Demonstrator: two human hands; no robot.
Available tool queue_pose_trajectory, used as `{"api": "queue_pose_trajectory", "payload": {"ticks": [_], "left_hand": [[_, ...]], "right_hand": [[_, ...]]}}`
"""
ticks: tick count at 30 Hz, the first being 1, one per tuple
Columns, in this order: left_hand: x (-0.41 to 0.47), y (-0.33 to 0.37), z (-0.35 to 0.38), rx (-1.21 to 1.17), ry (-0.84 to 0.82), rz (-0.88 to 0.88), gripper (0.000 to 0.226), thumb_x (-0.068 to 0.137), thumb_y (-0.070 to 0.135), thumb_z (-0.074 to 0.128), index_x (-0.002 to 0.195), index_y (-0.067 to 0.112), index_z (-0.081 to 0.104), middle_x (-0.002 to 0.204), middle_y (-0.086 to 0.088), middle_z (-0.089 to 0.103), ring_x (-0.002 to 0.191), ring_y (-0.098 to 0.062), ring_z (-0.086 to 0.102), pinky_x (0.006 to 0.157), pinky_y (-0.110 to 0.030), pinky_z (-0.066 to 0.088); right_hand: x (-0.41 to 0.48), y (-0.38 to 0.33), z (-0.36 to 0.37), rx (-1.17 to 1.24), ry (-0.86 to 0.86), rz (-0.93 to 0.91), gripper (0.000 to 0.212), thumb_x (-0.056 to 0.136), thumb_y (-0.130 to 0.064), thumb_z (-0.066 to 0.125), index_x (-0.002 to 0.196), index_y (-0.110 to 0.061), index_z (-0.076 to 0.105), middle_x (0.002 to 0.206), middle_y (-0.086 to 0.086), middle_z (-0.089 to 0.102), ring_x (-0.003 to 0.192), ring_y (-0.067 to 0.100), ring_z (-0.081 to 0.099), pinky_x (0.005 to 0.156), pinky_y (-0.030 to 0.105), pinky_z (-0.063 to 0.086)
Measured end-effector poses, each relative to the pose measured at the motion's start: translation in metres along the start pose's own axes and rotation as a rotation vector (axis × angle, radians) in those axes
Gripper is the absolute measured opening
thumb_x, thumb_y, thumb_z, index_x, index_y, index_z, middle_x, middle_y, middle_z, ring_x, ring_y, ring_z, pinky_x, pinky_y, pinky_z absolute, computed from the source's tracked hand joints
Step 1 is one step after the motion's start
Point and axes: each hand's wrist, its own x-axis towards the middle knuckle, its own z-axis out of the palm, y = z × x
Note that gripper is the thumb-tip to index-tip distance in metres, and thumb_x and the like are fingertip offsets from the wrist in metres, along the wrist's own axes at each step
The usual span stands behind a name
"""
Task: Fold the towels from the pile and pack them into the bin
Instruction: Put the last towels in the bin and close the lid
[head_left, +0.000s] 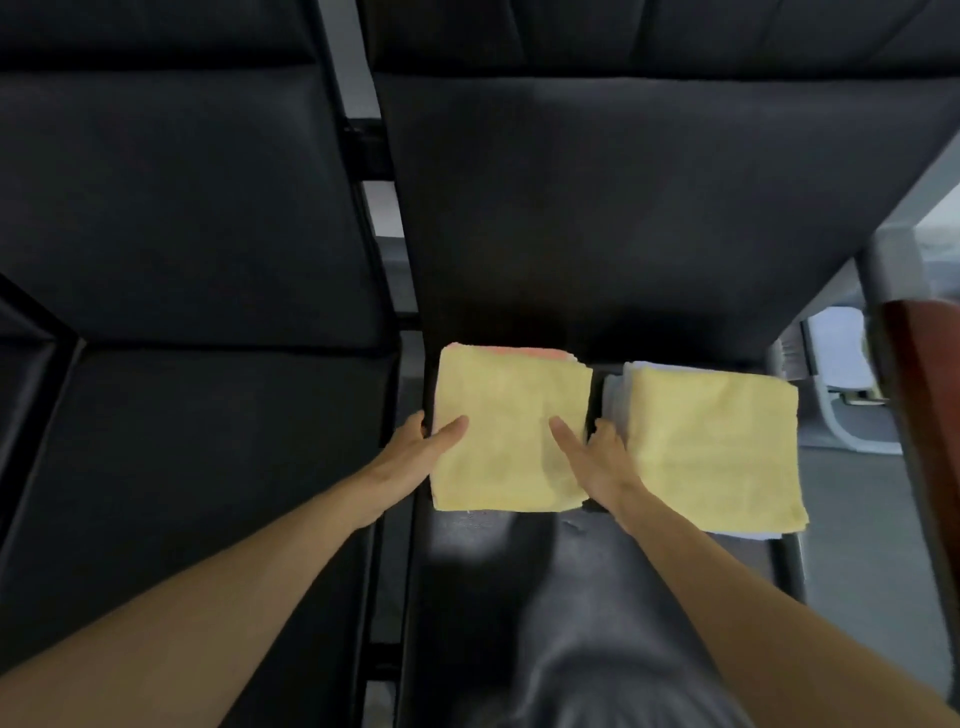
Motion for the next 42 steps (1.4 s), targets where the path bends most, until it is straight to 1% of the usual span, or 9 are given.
{"api": "queue_pose_trajectory", "payload": {"ticks": [8, 11, 15, 18, 22, 25, 31, 37, 42], "left_hand": [[0.066, 0.002, 0.038, -0.032, 0.119, -0.143, 0.12, 0.06, 0.094, 0.032, 0.154, 0.027, 0.002, 0.155, -0.001, 0.026, 0.139, -0.024, 0.034, 0.115, -0.048, 0.03], [0.074, -0.004, 0.041, 0.069, 0.254, -0.142, 0.098, 0.081, 0.079, 0.037, 0.152, 0.015, 0.016, 0.147, -0.006, 0.028, 0.139, -0.026, 0.025, 0.117, -0.046, 0.022], [0.075, -0.019, 0.039, 0.028, 0.277, -0.084, 0.104, 0.068, 0.087, 0.043, 0.145, 0.018, 0.033, 0.136, -0.002, 0.037, 0.133, -0.024, 0.034, 0.114, -0.047, 0.029], [0.083, -0.031, 0.034, -0.09, 0.253, -0.114, 0.115, 0.048, 0.095, 0.052, 0.136, 0.022, 0.042, 0.129, 0.001, 0.049, 0.123, -0.021, 0.048, 0.105, -0.047, 0.042], [0.076, -0.029, 0.032, -0.313, 0.142, -0.071, 0.071, 0.06, 0.059, 0.08, 0.116, 0.018, 0.061, 0.106, 0.0, 0.07, 0.095, -0.015, 0.068, 0.078, -0.031, 0.055], [0.066, -0.042, 0.035, -0.422, 0.103, -0.072, 0.045, 0.069, 0.044, 0.08, 0.104, 0.019, 0.065, 0.098, -0.001, 0.073, 0.088, -0.015, 0.07, 0.068, -0.029, 0.056], [0.024, -0.057, 0.022, -0.554, 0.072, -0.039, 0.082, 0.056, 0.057, 0.084, 0.127, 0.027, 0.054, 0.114, -0.001, 0.069, 0.1, -0.022, 0.069, 0.084, -0.046, 0.057], [-0.035, -0.018, 0.016, -0.592, 0.077, 0.034, 0.051, 0.077, 0.052, 0.072, 0.12, 0.027, 0.062, 0.11, -0.001, 0.072, 0.1, -0.023, 0.068, 0.088, -0.044, 0.055], [-0.093, 0.041, 0.035, -0.576, 0.09, 0.136, 0.047, 0.081, 0.052, 0.068, 0.118, 0.024, 0.063, 0.106, 0.0, 0.073, 0.097, -0.02, 0.069, 0.081, -0.036, 0.055]], "right_hand": [[0.045, 0.007, 0.022, 0.044, -0.037, 0.018, 0.093, 0.089, -0.069, 0.034, 0.15, -0.001, 0.014, 0.154, 0.016, 0.015, 0.142, 0.031, 0.022, 0.114, 0.042, 0.021], [0.048, 0.01, 0.029, 0.119, -0.082, -0.004, 0.093, 0.089, -0.066, 0.041, 0.15, -0.003, 0.012, 0.153, 0.014, 0.014, 0.137, 0.031, 0.03, 0.11, 0.041, 0.031], [0.048, 0.009, 0.035, 0.171, -0.072, 0.014, 0.11, 0.062, -0.089, 0.049, 0.133, -0.006, 0.039, 0.132, 0.01, 0.049, 0.113, 0.028, 0.054, 0.095, 0.046, 0.049], [0.052, 0.01, 0.032, 0.232, -0.08, 0.074, 0.093, 0.063, -0.079, 0.063, 0.121, -0.008, 0.048, 0.109, 0.004, 0.062, 0.093, 0.021, 0.062, 0.084, 0.042, 0.055], [0.054, 0.014, 0.033, 0.325, -0.08, 0.168, 0.074, 0.056, -0.071, 0.076, 0.098, -0.013, 0.057, 0.098, 0.002, 0.067, 0.087, 0.02, 0.065, 0.085, 0.039, 0.056], [0.04, 0.018, 0.039, 0.463, -0.212, 0.267, 0.083, 0.051, -0.069, 0.081, 0.109, -0.013, 0.062, 0.102, 0.002, 0.07, 0.092, 0.022, 0.067, 0.089, 0.039, 0.055], [-0.004, 0.017, 0.034, 0.519, -0.348, 0.181, 0.069, 0.07, -0.064, 0.073, 0.123, -0.02, 0.06, 0.107, 0.001, 0.071, 0.095, 0.021, 0.069, 0.087, 0.039, 0.056], [-0.046, -0.013, -0.011, 0.35, -0.306, 0.061, 0.128, 0.035, -0.097, 0.06, 0.14, -0.024, 0.044, 0.122, -0.005, 0.063, 0.109, 0.021, 0.062, 0.098, 0.042, 0.048], [-0.108, -0.029, -0.087, 0.354, -0.277, -0.175, 0.095, 0.062, -0.084, 0.059, 0.137, -0.028, 0.045, 0.12, -0.008, 0.064, 0.109, 0.015, 0.061, 0.102, 0.041, 0.046]]}}
